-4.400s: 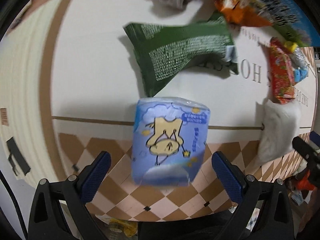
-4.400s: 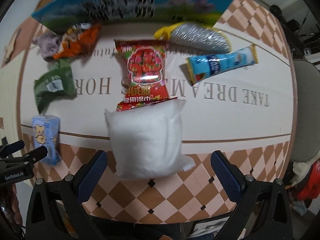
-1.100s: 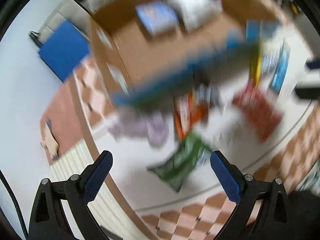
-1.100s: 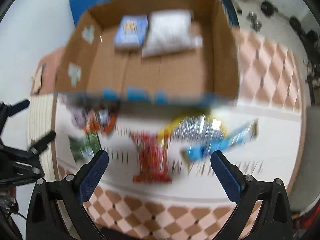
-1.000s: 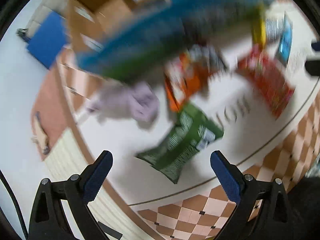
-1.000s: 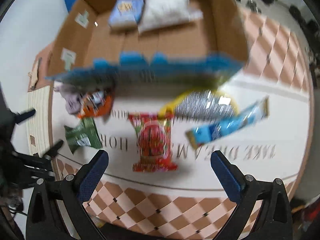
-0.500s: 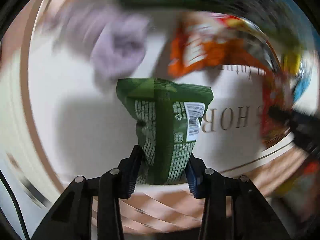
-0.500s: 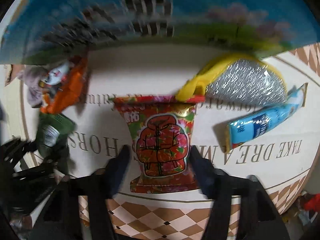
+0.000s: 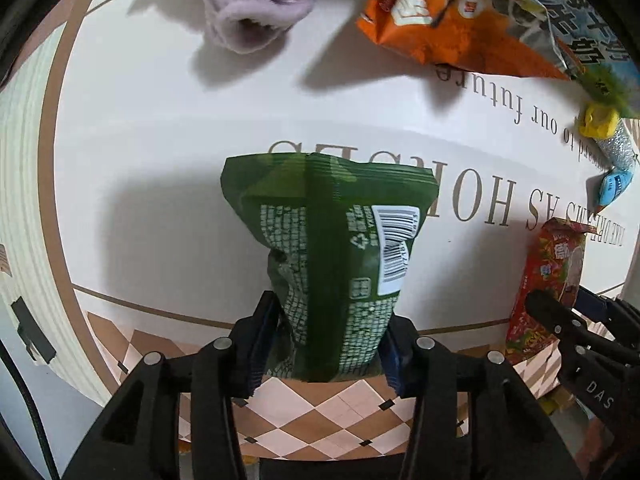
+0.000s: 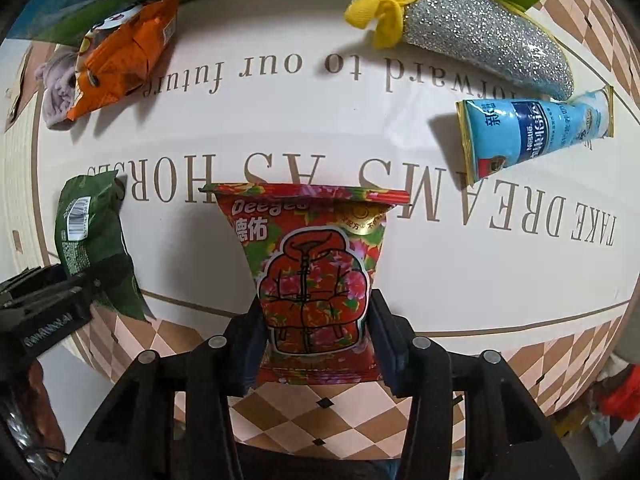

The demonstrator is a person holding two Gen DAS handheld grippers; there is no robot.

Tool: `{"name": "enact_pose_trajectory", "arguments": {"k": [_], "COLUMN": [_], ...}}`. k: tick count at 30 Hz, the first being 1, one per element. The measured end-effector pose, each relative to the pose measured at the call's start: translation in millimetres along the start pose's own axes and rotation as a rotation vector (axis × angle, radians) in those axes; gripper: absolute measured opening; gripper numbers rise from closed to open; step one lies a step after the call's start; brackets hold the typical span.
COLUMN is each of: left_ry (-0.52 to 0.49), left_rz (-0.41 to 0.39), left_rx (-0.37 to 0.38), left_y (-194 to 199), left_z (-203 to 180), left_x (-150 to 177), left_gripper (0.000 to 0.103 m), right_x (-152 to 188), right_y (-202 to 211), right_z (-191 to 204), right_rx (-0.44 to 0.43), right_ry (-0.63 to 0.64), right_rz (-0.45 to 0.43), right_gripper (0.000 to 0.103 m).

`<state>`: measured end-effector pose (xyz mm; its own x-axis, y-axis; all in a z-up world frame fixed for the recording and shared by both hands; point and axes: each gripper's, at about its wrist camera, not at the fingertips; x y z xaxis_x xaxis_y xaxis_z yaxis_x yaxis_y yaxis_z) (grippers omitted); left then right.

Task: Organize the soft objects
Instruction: 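Grasp the green snack bag with the left tool while the right grasps the red snack bag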

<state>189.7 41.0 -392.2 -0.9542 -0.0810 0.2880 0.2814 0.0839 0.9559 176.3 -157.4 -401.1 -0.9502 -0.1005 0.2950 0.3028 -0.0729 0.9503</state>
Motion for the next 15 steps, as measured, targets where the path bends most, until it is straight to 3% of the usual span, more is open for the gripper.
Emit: {"name": "enact_pose_trajectory", "arguments": {"k": [5,8,12,15], "left_ry": [-0.028,-0.040,-0.057,-0.079], "left_rz": [-0.032,-0.056,-0.104,-0.186], "left_rx": [-0.027,-0.022,0.042,0.128], "left_y": [2,14,47,103], "left_z": [-17,-27,-42,-59], "left_x": [10,18,32,36], "left_gripper": [0.039,0.036,0.036,0.036], "right_x": [1,8,30,34], "right_y": [-10,-9,14,62], "right_z": [8,13,18,19], "right_rx": [0.041,0.062,-0.011,-0.074], "right_ry": [0.000,0.018,0.036,0.046], "right_rz": [-0.008,-0.032,-0.065,-0.125], "right_gripper": [0.057,0.048,0.046,0.046]}}
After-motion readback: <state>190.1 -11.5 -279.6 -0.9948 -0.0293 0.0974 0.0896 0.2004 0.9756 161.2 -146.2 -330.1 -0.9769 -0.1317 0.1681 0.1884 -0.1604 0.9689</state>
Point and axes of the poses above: each gripper's, at about its wrist camera, not at the fingertips, and y roughly against the way its jaws point, z to its left, x to its underside, and after that the axes turned 2 degrees about -y, right-handed
